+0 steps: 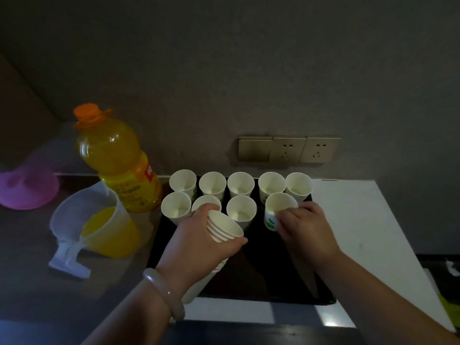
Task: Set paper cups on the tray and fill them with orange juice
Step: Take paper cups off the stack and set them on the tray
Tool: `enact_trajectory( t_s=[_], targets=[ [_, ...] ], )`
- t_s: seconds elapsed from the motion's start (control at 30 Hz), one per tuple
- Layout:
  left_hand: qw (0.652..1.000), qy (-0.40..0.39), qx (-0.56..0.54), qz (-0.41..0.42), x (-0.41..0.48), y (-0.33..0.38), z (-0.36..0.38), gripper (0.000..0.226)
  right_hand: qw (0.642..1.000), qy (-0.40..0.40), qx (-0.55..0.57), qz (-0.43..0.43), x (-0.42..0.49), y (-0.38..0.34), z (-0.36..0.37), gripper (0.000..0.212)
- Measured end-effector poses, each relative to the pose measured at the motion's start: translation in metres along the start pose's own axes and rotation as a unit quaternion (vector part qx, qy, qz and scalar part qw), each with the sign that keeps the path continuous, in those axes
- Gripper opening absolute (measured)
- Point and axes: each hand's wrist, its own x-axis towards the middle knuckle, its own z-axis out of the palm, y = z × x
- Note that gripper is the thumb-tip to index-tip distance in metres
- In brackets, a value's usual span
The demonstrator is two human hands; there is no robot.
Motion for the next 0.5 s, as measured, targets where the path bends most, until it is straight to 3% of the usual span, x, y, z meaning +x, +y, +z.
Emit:
enact_trajectory(
  t_s=[0.5],
  targets=[
    [1.0,0.014,0.002,0.005,-0.001,0.003,0.01,0.072,0.995,-0.093,0.03,-0.024,0.004,0.01,0.026,0.009]
  ],
)
